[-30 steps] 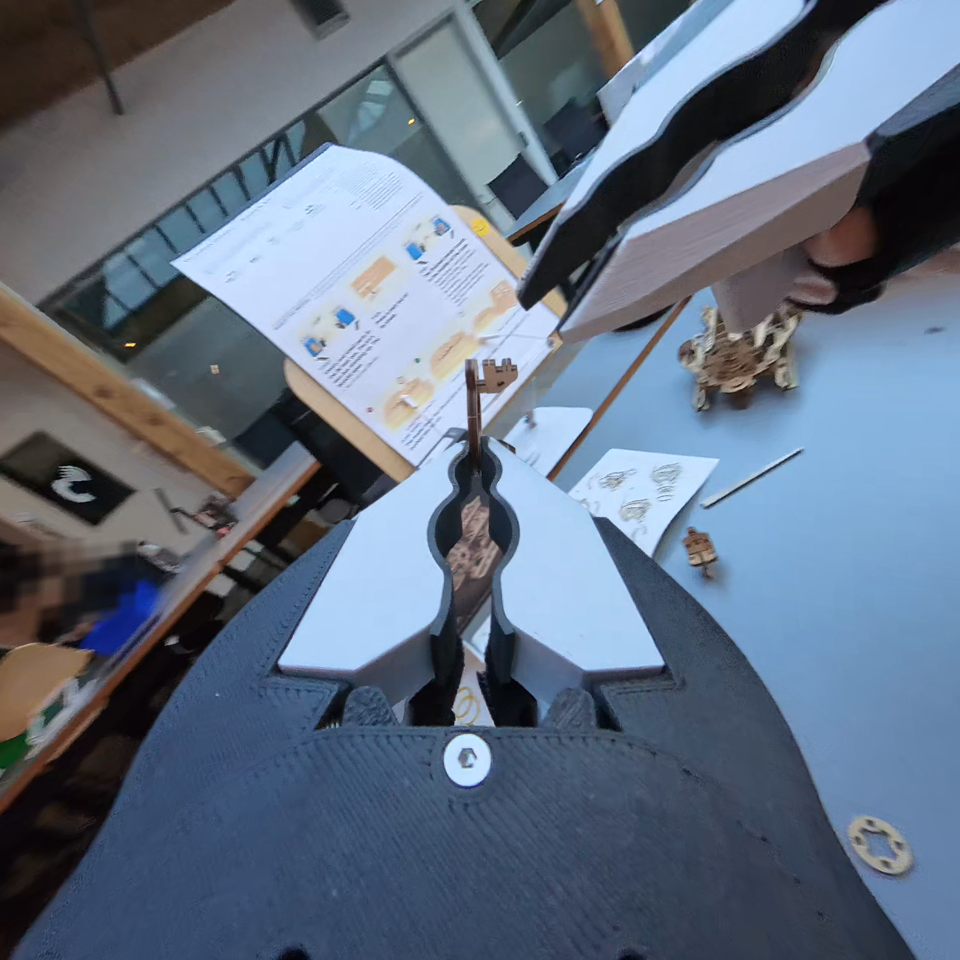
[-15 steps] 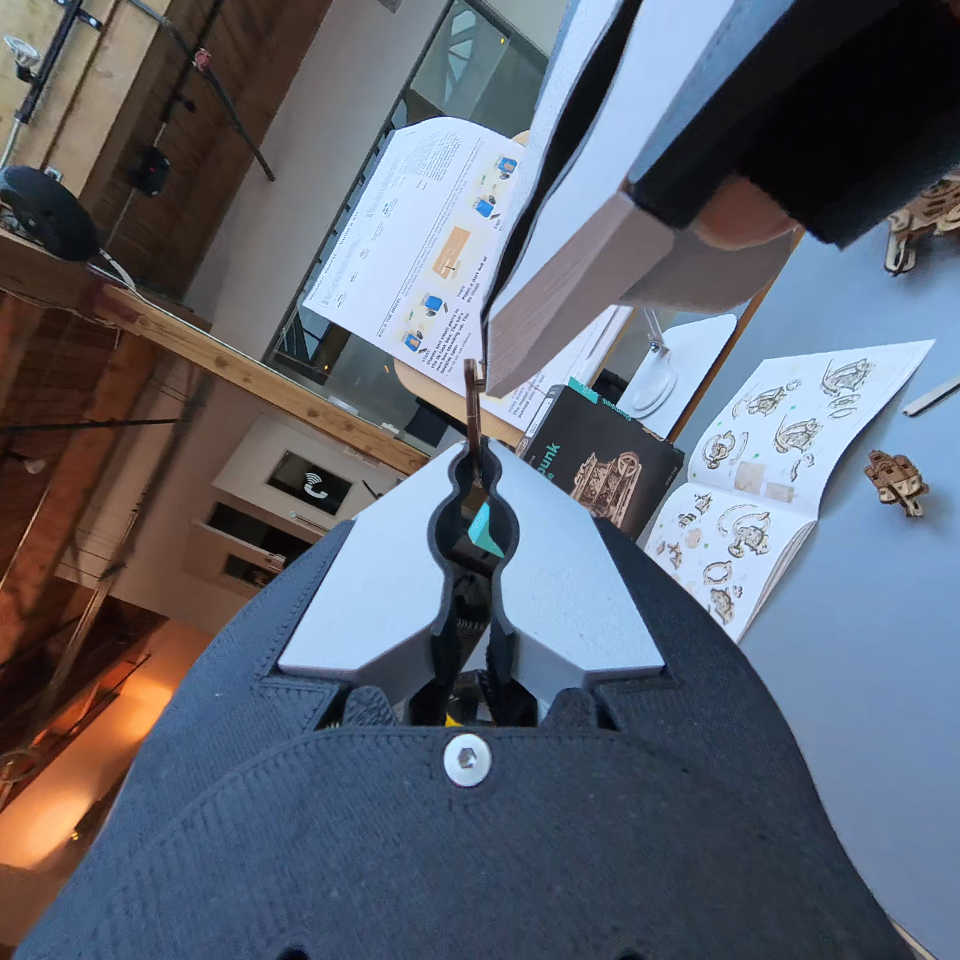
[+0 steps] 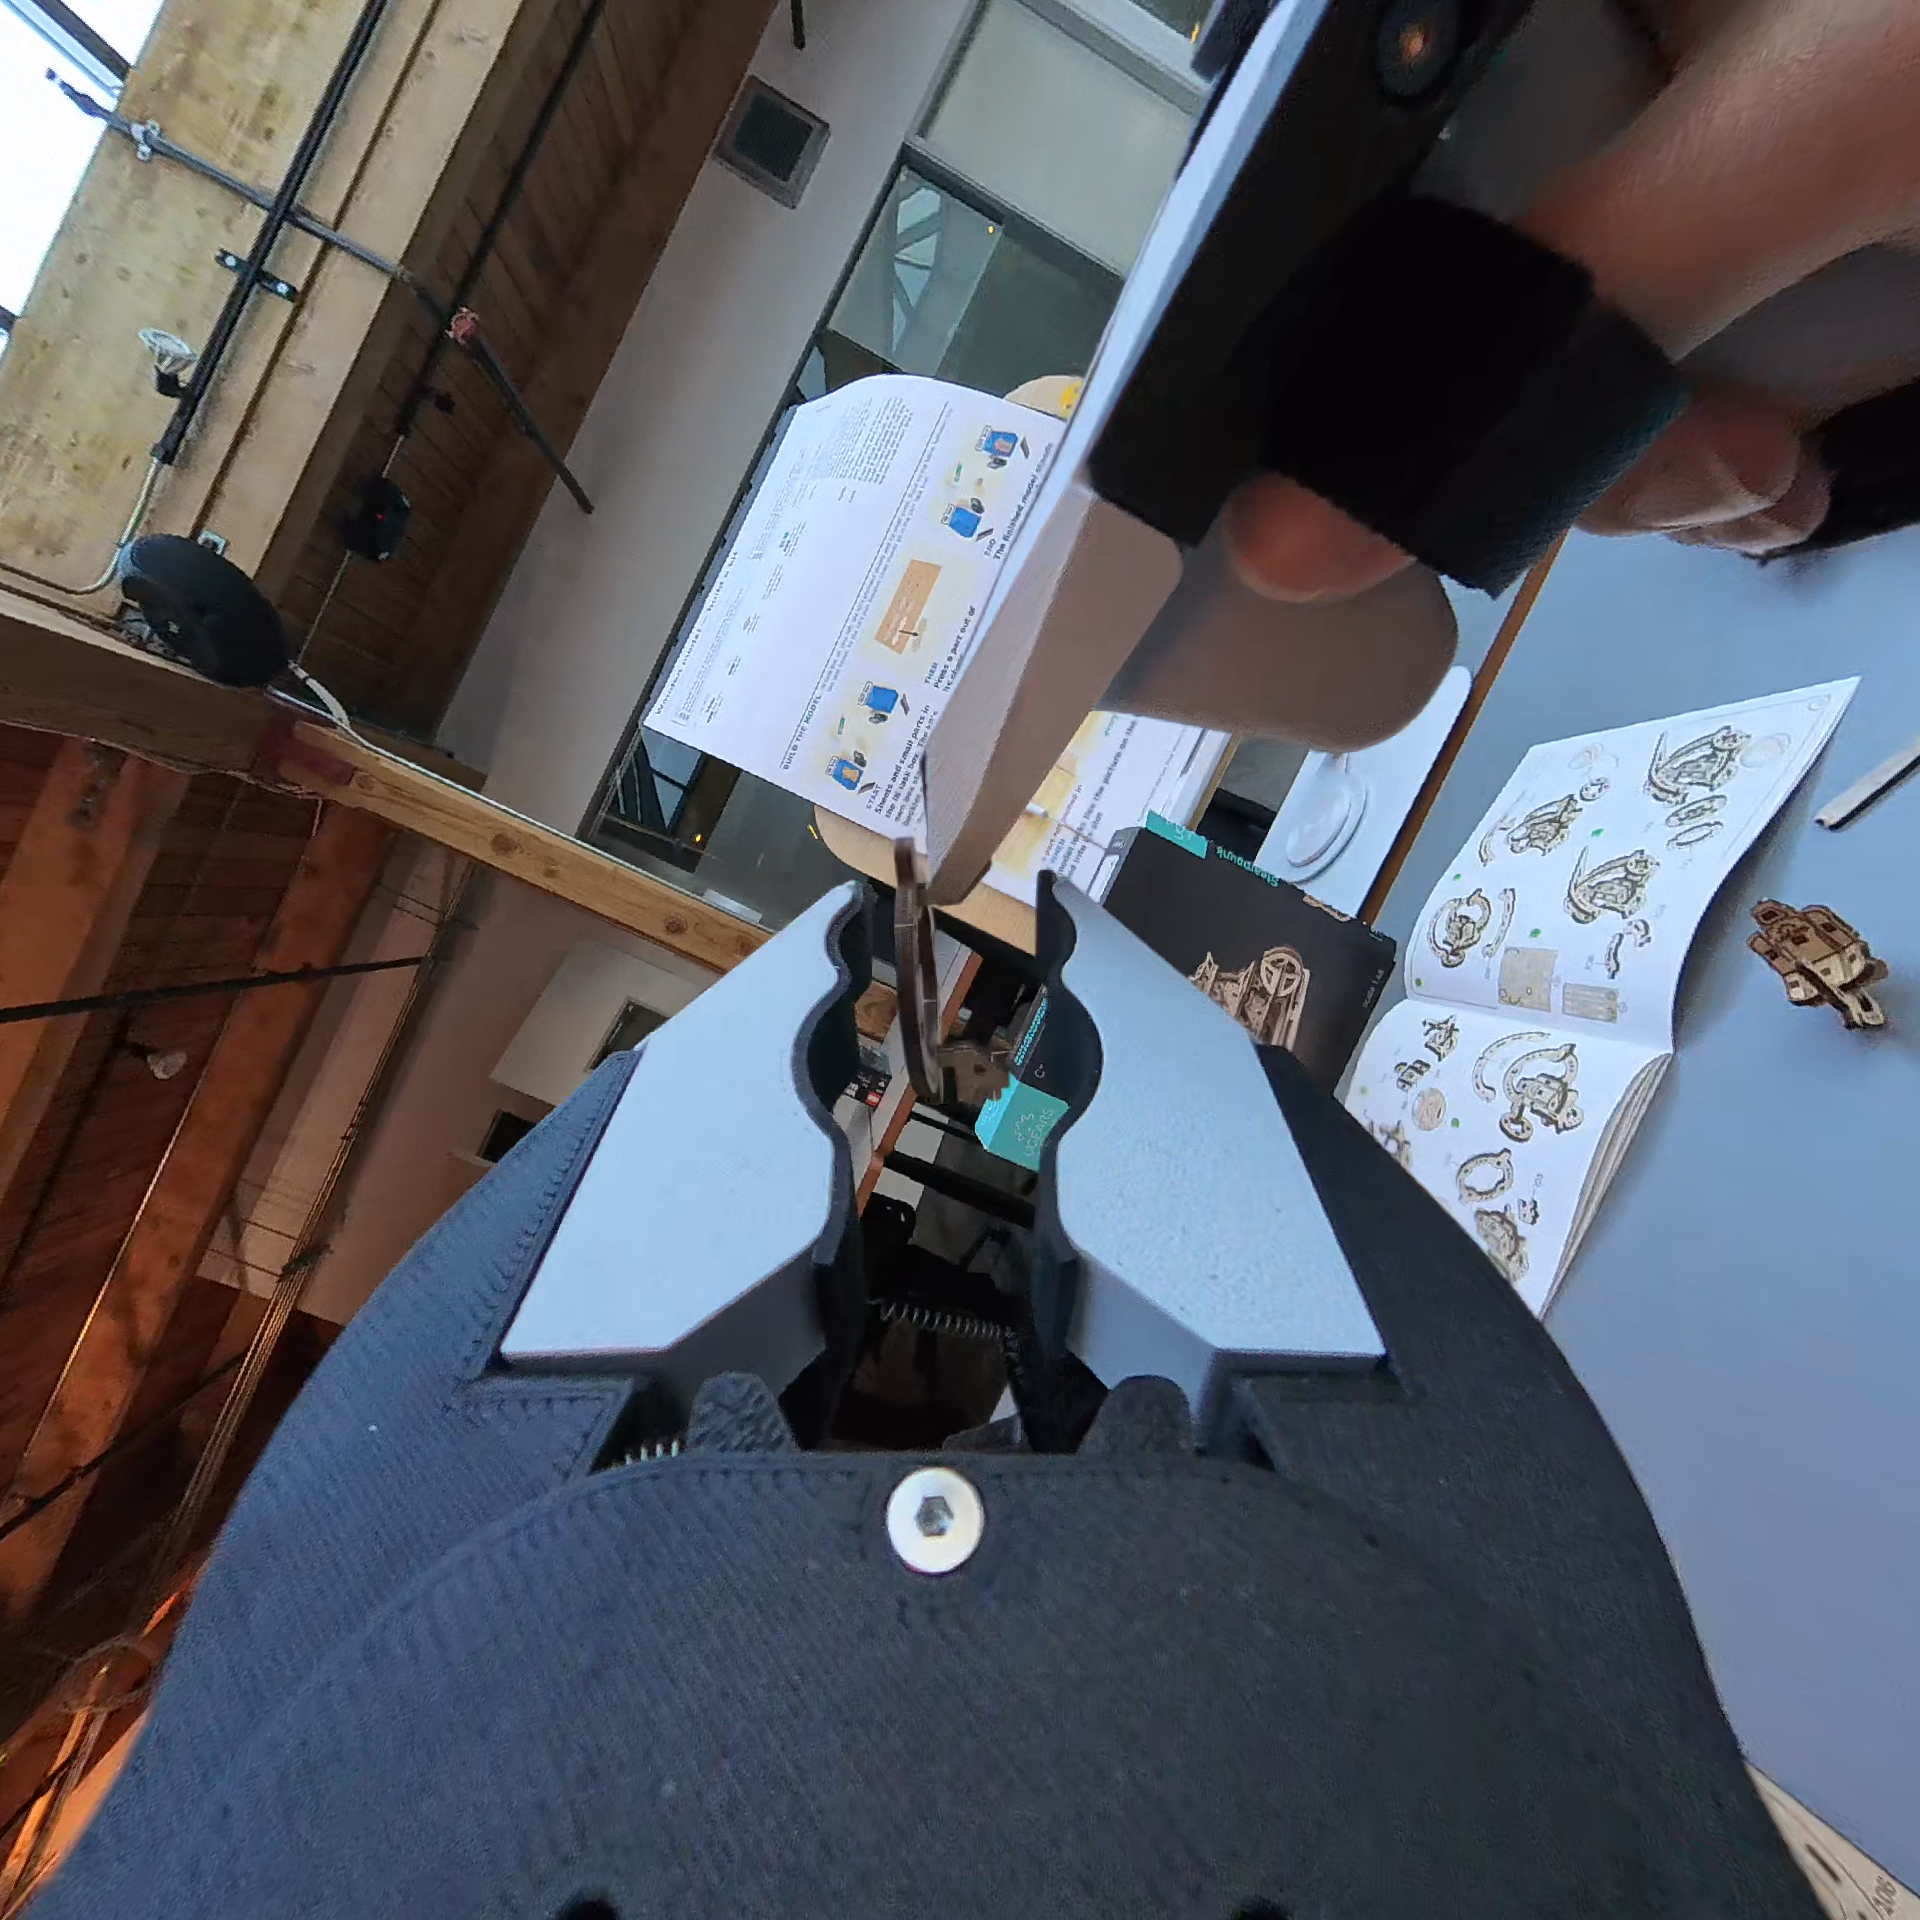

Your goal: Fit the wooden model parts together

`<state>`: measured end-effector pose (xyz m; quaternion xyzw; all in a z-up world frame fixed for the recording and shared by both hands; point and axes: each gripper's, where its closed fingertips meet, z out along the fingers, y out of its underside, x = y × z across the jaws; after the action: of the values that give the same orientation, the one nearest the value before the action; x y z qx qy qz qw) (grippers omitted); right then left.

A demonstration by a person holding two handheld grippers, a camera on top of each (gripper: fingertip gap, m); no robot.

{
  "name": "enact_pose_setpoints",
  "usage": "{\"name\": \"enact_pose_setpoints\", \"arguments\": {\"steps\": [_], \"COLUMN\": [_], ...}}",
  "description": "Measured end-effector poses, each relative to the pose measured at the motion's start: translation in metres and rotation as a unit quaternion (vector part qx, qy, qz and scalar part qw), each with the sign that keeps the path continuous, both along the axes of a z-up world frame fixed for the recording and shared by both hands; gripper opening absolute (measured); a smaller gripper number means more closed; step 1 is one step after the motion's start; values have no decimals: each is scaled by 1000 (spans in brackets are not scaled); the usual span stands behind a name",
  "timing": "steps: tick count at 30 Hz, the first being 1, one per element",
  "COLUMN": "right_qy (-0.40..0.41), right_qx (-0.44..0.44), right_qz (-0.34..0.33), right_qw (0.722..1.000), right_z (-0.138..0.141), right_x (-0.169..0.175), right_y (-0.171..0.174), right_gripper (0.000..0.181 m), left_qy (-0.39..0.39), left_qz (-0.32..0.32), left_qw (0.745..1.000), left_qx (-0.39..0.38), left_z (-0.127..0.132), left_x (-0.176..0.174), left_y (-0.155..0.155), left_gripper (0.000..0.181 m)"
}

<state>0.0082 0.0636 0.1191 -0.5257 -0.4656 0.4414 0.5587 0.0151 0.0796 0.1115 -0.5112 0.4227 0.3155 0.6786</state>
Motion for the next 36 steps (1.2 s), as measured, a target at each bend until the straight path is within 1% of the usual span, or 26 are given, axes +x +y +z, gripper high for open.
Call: {"name": "enact_pose_setpoints", "arguments": {"steps": [1,3,6,11,15,17,18,21,25,28,31,34,36], "right_qy": [4,8,20,37,63,73,76,85,92,93,103,111,118], "right_qx": [-11,-20,-9,12,10,9,10,4,6,12,2,-22,-37], "right_qz": [6,19,16,6,8,10,12,18,21,19,25,31,40], "right_qw": [1000,1000,1000,999,998,997,997,996,996,995,994,993,992], "right_z": [-1,-1,1,4,7,8,8,10,12,13,13,10,9], "right_x": [-1,-3,-4,-4,-3,-3,-3,-3,-1,-1,-2,-3,-4], "right_y": [-1,-3,-5,-6,-7,-7,-8,-8,-10,-11,-12,-9,-9], "right_gripper": [1,1,1,1,1,1,1,1,1,1,1,1,1], "left_qy": [-1,-13,-35,-47,-73,-88,-87,-62,-21,-33,-23,-15,-20], "left_qz": [1,-3,-8,-18,-29,-31,-31,-25,-1,-8,-1,0,0], "left_qw": [1000,1000,999,998,996,995,995,998,999,999,999,999,999], "left_qx": [0,-9,-17,-25,-29,-29,-27,-5,39,30,40,34,36], "left_z": [0,0,4,4,7,9,10,10,14,14,16,11,12], "left_x": [-1,-2,-4,-3,-3,-4,-5,-3,-5,-6,-6,-2,-3], "left_y": [0,0,-1,-1,-2,-2,-2,-3,-3,-3,-4,-2,-2], "left_gripper": [27,23,23,16,17,22,25,19,12,11,13,23,16]}}
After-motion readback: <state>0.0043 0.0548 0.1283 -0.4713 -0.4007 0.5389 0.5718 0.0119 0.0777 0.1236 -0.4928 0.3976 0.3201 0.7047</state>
